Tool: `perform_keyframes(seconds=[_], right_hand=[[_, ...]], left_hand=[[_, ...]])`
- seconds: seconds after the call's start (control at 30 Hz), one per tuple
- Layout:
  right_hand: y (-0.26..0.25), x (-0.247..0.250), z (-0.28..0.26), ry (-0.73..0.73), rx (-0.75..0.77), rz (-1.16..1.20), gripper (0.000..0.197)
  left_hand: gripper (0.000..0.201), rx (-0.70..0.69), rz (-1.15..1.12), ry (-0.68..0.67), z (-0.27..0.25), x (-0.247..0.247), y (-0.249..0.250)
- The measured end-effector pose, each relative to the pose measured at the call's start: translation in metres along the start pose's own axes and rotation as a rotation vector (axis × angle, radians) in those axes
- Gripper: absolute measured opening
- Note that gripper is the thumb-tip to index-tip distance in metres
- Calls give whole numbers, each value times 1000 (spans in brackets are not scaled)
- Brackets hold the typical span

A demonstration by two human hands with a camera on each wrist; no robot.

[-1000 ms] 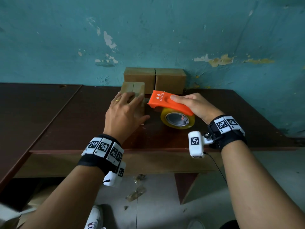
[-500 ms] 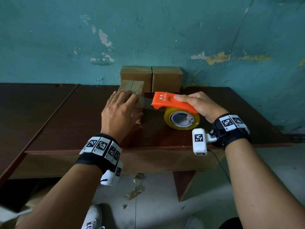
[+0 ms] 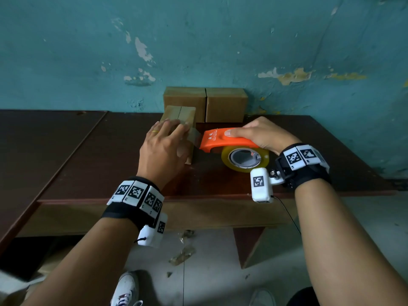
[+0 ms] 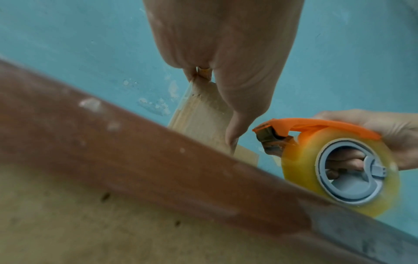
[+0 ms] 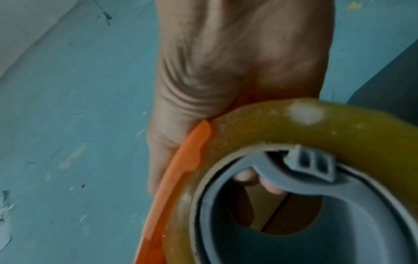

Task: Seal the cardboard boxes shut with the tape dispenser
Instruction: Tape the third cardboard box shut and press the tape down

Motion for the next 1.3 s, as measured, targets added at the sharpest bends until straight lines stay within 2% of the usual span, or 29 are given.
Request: perform_keyframes(seconds=[0.33, 0.67, 0.83, 1.0, 1.3], right_hand=[[-9, -16, 14, -81, -157, -140, 64], [-2, -21, 19, -98, -231, -142, 80], [-3, -22, 17, -93, -225, -111, 75], [-9, -22, 11, -121, -222, -120, 58], [-22, -31, 11, -242, -249, -339, 71]], left_hand=[[64, -5, 23, -84, 2, -10, -9], [67, 0, 25, -48, -1, -9, -5], [66, 8, 32, -52, 0, -9, -6], [65, -9, 50, -53, 0, -9, -7], [71, -25, 45, -75, 1, -7, -7]])
Point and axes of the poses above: each hand's wrist, its own z-axis towards the middle knuckle, its own x-axis out of the back of the hand, y = z × x, the point moved 10 cm from there along z, towards the middle knuckle, and after that the axes turned 13 degrees about x, right-handed, at the moved point
